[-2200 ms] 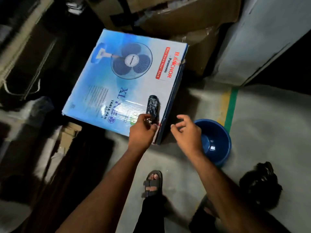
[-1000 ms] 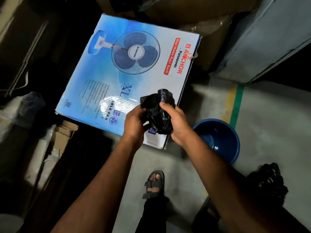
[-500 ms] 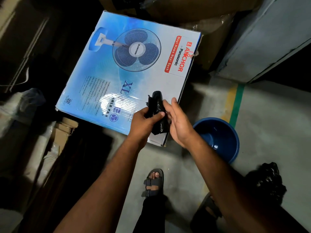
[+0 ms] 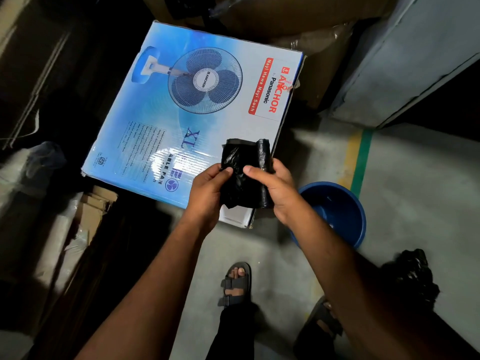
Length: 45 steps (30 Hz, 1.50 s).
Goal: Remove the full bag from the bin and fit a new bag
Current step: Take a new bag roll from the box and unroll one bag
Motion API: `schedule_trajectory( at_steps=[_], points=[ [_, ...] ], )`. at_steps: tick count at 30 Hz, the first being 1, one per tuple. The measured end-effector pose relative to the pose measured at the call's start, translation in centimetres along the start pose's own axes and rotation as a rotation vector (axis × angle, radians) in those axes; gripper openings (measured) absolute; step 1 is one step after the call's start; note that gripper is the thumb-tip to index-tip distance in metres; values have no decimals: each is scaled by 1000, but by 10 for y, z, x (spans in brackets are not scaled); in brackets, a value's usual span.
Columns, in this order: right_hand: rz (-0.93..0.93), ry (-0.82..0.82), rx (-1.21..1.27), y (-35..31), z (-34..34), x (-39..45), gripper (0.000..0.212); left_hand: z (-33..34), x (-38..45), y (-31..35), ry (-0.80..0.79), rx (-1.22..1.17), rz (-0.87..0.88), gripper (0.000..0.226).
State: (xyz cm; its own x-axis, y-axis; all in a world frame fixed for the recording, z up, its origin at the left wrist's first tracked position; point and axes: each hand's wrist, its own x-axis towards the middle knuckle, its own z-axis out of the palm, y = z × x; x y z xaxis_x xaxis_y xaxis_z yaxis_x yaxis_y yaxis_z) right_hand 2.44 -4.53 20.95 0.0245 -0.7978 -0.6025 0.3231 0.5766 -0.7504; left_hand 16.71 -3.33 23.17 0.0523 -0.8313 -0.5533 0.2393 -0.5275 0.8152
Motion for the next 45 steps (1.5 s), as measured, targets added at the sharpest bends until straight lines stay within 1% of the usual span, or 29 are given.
schedule_trajectory(
  at_steps=[1, 3, 7, 11, 12, 14, 16, 18, 20, 22, 23, 26, 31, 32, 34, 35, 36, 38, 41, 43, 45],
  points=[
    [-20, 29, -34, 2, 0, 0, 47, -1, -1, 0, 13, -5, 7, 20],
    [-33, 68, -40, 2, 0, 1, 50, 0, -2, 1, 27, -17, 9, 15],
    [-6, 89, -10, -3, -13, -4, 34, 0, -3, 3, 32, -27, 18, 19],
    [16, 90, -14, -9, -36, -11, 23, 7, -4, 1, 65, 4, 0, 20],
    [27, 104, 10, -11, -42, -13, 23, 11, -4, -1, 72, 9, -2, 20],
    [52, 142, 93, -14, -54, -19, 32, 23, -6, -6, 82, 5, 1, 20],
    [37, 179, 160, -16, -67, -26, 35, 37, -9, -14, 79, 27, 11, 19],
    [-37, 194, 112, -16, -81, -35, 39, 54, -13, -23, 57, 72, 42, 15],
    [-100, 226, -26, -16, -101, -42, 46, 69, -18, -29, 46, 96, 81, 14],
    [-118, 264, -136, -18, -123, -47, 46, 76, -19, -32, 51, 91, 115, 13],
    [-124, 267, -142, -19, -136, -50, 44, 78, -19, -33, 59, 93, 129, 14],
    [-120, 269, -32, -23, -167, -59, 31, 81, -17, -36, 66, 116, 167, 15],
    [-64, 382, 121, -20, -193, -64, 26, 100, -21, -44, 53, 160, 210, 10],
    [-92, 379, 106, -19, -196, -66, 28, 104, -21, -46, 53, 166, 220, 10],
    [-148, 382, -57, -18, -204, -71, 47, 108, -23, -47, 60, 183, 240, 10],
    [-145, 385, -132, -18, -209, -73, 54, 109, -23, -47, 67, 188, 245, 10],
    [-133, 377, -173, -18, -214, -75, 56, 107, -23, -46, 77, 187, 248, 11],
    [-105, 337, -150, -18, -226, -78, 49, 101, -20, -42, 98, 183, 249, 12],
    [-36, 310, -25, -19, -238, -81, 35, 92, -16, -35, 111, 173, 259, 16],
    [-23, 373, -25, -17, -240, -79, 31, 94, -17, -36, 108, 197, 265, 16],
    [-35, 451, 38, -16, -238, -79, 34, 98, -21, -39, 109, 218, 269, 13]
  ],
)
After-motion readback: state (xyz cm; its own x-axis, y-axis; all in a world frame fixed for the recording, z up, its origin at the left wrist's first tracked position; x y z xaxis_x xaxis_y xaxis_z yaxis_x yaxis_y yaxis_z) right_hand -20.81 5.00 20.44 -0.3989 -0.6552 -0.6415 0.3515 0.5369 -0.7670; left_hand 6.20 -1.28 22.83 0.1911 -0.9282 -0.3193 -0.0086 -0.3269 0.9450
